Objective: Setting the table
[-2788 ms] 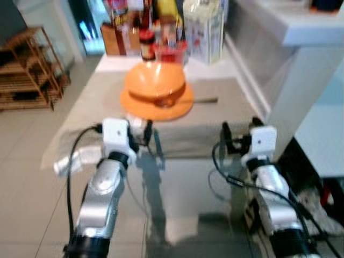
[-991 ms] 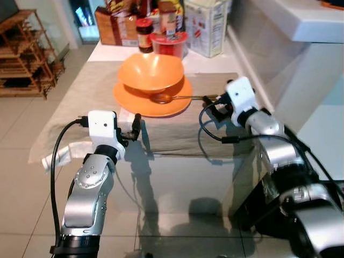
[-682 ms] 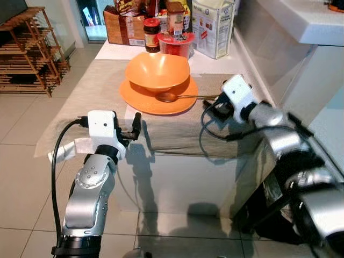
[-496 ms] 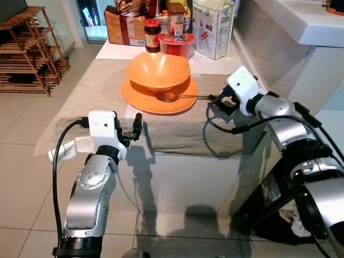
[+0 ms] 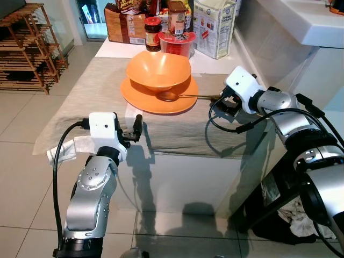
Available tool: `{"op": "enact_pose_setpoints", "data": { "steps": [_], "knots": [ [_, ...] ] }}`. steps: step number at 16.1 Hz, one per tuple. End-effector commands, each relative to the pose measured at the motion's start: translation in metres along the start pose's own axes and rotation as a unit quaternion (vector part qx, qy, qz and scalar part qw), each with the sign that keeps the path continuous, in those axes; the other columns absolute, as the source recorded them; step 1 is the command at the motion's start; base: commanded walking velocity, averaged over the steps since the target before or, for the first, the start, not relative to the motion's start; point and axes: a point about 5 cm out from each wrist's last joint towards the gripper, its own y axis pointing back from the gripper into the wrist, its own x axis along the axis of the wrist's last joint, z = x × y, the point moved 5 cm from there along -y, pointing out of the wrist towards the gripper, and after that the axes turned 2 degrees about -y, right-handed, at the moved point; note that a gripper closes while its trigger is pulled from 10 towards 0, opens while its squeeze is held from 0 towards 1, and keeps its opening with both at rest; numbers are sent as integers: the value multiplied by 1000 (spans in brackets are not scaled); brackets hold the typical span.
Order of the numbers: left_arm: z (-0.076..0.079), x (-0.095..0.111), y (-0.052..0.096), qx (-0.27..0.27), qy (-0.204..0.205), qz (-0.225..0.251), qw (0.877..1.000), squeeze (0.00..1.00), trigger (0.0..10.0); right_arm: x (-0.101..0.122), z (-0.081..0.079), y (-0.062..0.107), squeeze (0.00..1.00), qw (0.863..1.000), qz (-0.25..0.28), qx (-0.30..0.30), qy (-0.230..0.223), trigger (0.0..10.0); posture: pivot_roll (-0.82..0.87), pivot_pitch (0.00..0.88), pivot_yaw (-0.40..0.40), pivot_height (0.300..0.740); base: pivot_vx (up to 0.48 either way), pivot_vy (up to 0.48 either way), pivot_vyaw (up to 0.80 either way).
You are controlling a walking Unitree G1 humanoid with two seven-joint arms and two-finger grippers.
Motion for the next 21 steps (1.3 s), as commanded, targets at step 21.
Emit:
{"op": "enact_pose_setpoints", "data": {
  "steps": [21],
  "knots": [
    [0, 1, 15, 15, 13, -11, 1000, 0, 10000, 10, 0, -16, 0, 996, -23, -62, 54, 10000, 32, 2, -25, 731, 0, 0, 0]
  ]
}}
